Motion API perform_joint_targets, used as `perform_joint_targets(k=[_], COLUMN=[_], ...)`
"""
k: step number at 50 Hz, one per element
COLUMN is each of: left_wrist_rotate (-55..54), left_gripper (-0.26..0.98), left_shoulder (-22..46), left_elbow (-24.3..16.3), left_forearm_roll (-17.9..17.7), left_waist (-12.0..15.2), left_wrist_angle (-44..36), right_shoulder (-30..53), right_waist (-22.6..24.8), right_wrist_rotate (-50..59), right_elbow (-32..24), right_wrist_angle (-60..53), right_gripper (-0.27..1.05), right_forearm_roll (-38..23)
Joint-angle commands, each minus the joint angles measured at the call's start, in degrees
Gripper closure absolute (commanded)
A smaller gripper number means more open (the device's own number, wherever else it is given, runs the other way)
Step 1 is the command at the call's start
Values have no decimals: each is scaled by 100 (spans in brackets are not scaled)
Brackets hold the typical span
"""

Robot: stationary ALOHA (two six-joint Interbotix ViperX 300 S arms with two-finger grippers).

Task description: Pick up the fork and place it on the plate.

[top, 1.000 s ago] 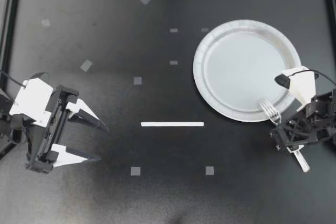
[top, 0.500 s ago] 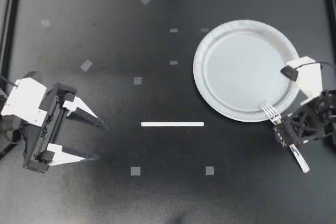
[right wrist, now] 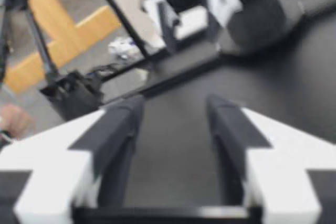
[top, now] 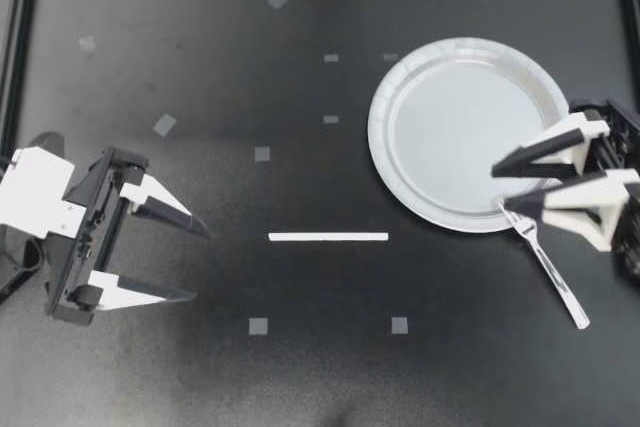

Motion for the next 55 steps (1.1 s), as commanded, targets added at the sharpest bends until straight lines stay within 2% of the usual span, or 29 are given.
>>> perform_joint_targets(k=[1, 9, 19, 30, 55], left_wrist_rotate=[9, 0, 0, 0, 44], left_gripper=[3, 3, 3, 3, 3], left_shoulder=[-44, -18, 0, 18, -35], left_elbow=[-44, 18, -9, -26, 79], left_forearm_roll=[-149, -237, -272, -703, -729], left_waist=[105, 105, 114, 114, 123], left_wrist_angle=[-53, -79, -114, -220, -396], right_shoulder=[220, 650, 905, 932, 1081], right_waist=[-18, -26, -18, -26, -18], right_wrist_rotate=[-712, -1371, -1538, -1538, -1529], right_elbow=[62, 167, 237, 264, 264], right_wrist_angle=[-176, -501, -668, -686, -686], right_gripper=[24, 24, 24, 24, 24], right_forearm_roll=[-70, -53, -44, -44, 70])
